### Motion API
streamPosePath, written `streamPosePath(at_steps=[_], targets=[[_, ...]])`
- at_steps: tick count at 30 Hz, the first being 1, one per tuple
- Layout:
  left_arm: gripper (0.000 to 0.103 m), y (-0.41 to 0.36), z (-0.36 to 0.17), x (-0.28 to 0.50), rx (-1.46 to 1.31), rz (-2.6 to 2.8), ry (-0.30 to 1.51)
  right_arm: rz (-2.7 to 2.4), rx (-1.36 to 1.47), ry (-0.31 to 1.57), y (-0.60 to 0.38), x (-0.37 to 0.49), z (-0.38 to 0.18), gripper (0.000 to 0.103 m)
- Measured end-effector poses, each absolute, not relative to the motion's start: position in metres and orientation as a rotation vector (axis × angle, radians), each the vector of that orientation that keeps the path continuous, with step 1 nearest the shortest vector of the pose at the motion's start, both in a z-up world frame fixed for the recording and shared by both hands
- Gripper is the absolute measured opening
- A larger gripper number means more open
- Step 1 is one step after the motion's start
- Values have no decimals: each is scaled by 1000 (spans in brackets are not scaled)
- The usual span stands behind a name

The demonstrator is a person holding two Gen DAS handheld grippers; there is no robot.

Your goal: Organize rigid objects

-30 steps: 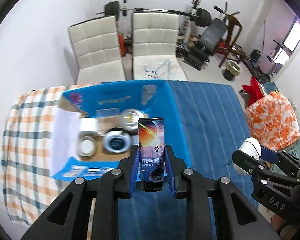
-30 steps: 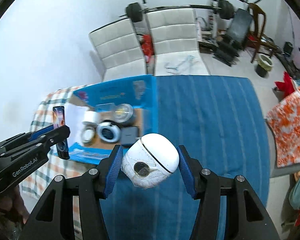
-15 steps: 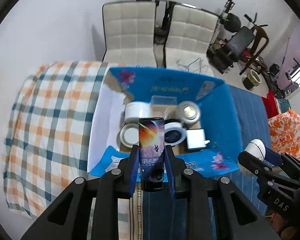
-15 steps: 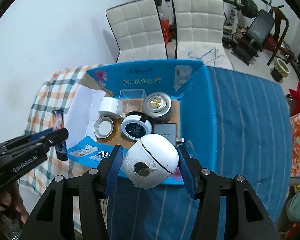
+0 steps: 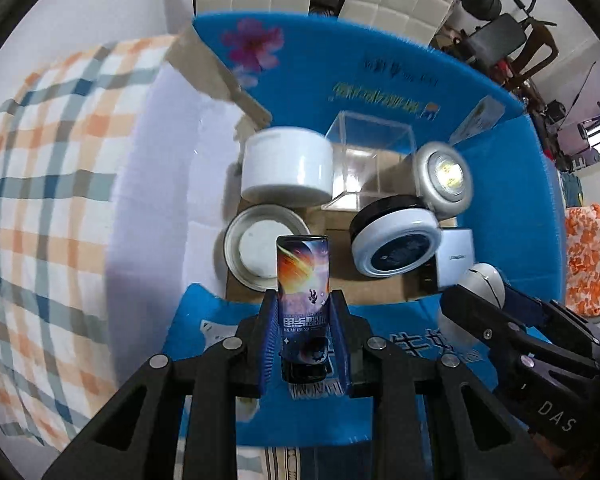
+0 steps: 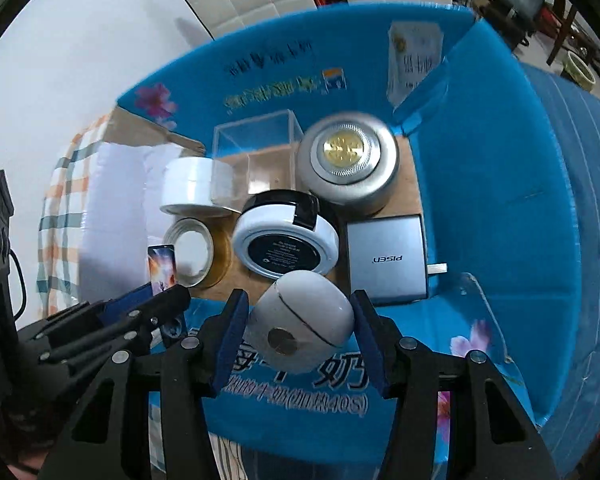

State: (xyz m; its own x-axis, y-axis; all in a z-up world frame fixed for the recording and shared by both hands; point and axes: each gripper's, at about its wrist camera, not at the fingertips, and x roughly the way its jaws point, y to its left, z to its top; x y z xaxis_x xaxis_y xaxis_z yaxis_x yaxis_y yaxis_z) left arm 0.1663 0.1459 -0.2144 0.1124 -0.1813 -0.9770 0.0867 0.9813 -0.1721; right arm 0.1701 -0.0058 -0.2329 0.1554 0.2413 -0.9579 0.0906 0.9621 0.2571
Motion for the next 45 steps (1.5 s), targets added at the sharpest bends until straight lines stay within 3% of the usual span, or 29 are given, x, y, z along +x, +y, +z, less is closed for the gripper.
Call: streamPosePath(at_steps=[4,18,20,22,24,26,28,32,38,45], targets=[[22,142,-230,169,-68,-211,1469,114,257,1447,0,174,-247,35],[22,147,-244,173,-45,-203,1483,69,176,1480,0,176,-265,35],[23,148,-241,174,-23,-185,1477,42,152,1477,-2,174,-261,44],[26,149,-236,173,-8,-166,1475,27,145,1471,-6,173,-256,63],[43,151,-229,173,11,-133,1460,8,126,1455,-11,170,-248,76],[77,155,-220,172,-3,-113,1432,8,122,1444,-14,168,-243,86],[89,159,-213,172,-7,-95,1416,2,114,1446,-17,168,-237,96],[102,162,-203,168,2,-77,1407,-2,93,1427,-21,161,-219,103],[103,162,-181,164,-3,-69,1374,-1,89,1371,-26,143,-174,103],[103,156,-114,139,0,-82,1283,30,111,1265,-31,109,-93,103]])
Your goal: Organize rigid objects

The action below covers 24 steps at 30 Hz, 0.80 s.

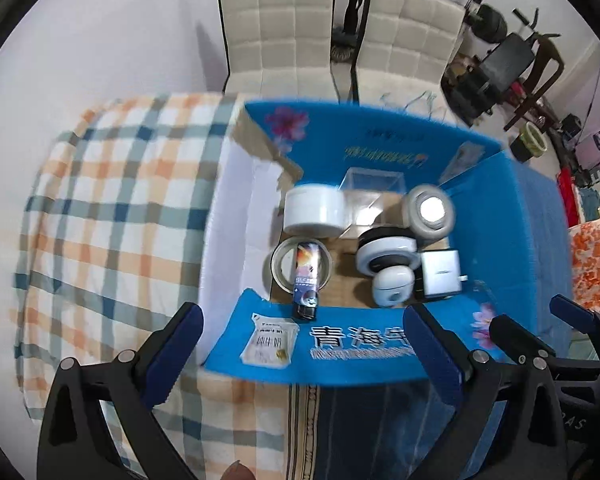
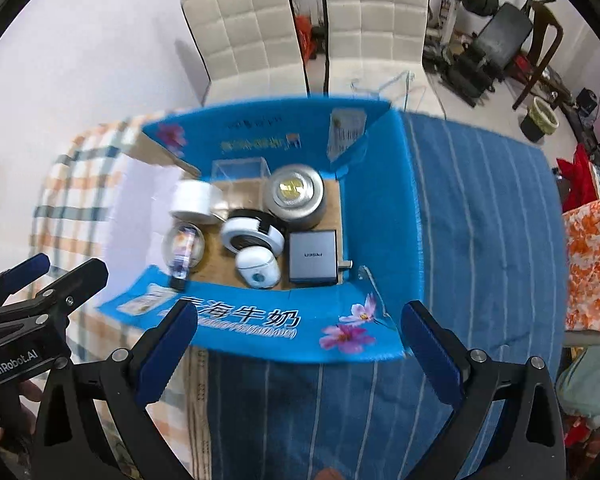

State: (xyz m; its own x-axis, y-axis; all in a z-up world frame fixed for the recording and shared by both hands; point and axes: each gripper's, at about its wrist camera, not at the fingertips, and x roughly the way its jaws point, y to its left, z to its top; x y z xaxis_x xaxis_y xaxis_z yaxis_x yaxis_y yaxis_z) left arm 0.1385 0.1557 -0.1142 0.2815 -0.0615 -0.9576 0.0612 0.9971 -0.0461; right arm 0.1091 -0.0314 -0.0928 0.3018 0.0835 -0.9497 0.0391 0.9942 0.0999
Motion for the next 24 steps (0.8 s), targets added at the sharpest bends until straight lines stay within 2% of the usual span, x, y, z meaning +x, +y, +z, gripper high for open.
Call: streamPosePath(at_steps=[5,11,19,24], targets=[[103,150,-54,114,23,-92,1178,48,129,1185,-35,82,-38,103],[103,149,-6,92,18,-107,1105,71,153,1120,-38,51,18,103],[103,144,39,61,16,-119,1031,53,123,1018,-39,18,73,103],[103,143,57,48,30,-106,983,-9,71,958,-41,13,88,103]])
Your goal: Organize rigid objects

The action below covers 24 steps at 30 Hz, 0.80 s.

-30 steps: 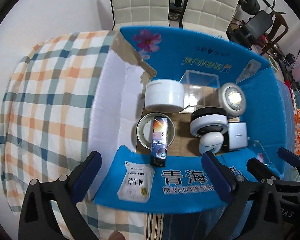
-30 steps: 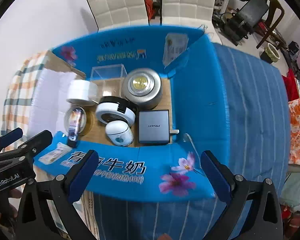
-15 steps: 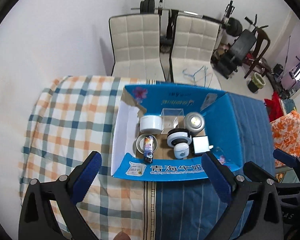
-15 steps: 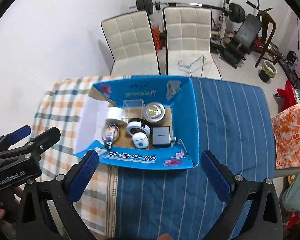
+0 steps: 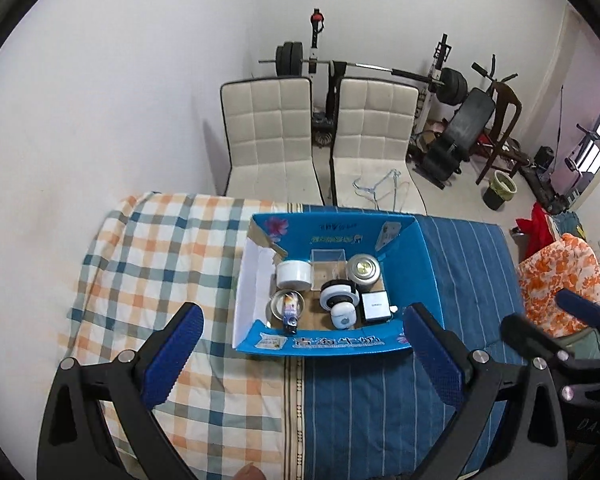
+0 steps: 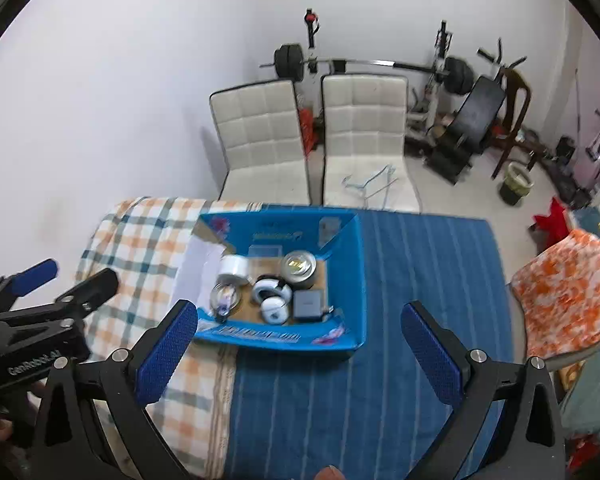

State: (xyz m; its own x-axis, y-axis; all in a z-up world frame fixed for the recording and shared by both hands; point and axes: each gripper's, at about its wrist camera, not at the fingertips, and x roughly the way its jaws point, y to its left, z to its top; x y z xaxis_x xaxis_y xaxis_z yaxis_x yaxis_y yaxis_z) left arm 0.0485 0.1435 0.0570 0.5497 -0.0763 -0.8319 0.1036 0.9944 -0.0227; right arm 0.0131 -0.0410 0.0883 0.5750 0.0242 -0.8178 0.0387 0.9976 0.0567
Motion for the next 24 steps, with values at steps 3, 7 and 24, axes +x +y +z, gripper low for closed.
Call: streamPosePath(at_steps=[3,7,24], targets=[[103,148,63,46,22,-85,960,-22,68,957,-44,14,91,103],[103,153,67,45,15,-67,947,-36,65,959,-48,15,90,103],[103,156,67,40,12,-49,949,-76,40,937,-49,10,91,103]])
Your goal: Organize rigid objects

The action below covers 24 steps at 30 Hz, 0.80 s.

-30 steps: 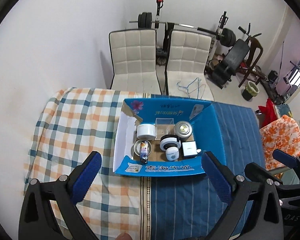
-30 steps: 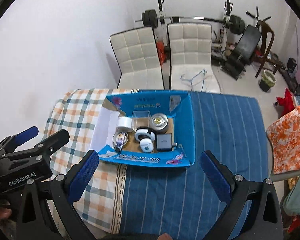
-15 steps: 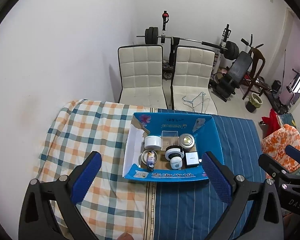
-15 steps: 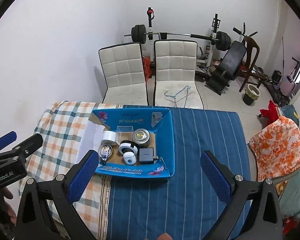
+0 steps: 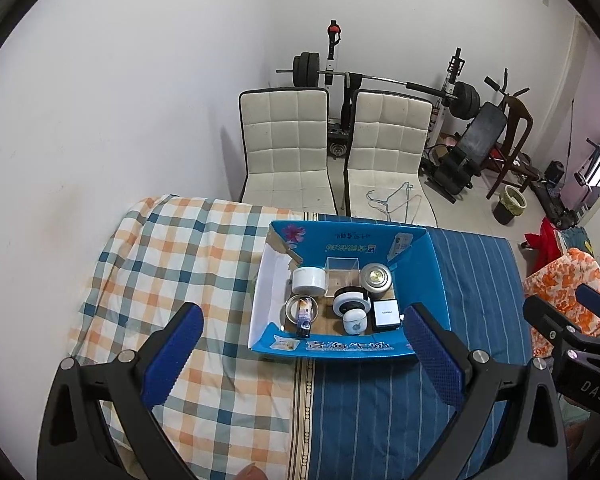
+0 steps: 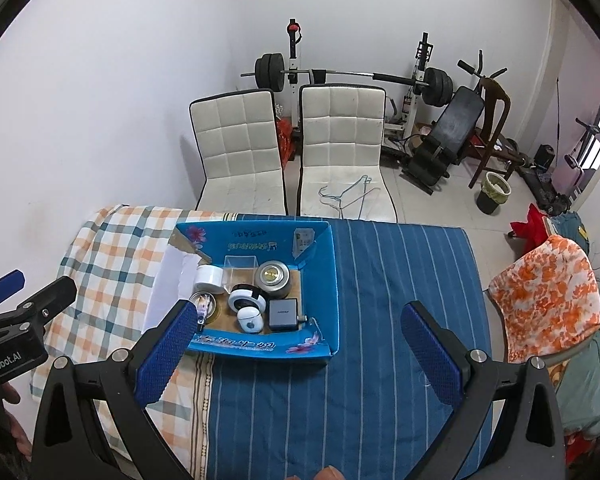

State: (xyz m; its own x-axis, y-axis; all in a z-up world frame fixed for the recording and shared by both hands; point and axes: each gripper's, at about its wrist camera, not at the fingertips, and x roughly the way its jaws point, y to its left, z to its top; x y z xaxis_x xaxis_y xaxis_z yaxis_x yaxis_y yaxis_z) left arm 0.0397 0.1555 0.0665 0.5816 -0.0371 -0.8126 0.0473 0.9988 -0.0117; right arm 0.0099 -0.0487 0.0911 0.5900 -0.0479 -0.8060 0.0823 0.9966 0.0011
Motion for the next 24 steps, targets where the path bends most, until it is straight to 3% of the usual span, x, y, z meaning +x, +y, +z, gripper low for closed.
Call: streamPosePath(at_steps=[24], targets=[[103,154,76,35,11,-34,919,-106,21,914,-53,3,102,103]])
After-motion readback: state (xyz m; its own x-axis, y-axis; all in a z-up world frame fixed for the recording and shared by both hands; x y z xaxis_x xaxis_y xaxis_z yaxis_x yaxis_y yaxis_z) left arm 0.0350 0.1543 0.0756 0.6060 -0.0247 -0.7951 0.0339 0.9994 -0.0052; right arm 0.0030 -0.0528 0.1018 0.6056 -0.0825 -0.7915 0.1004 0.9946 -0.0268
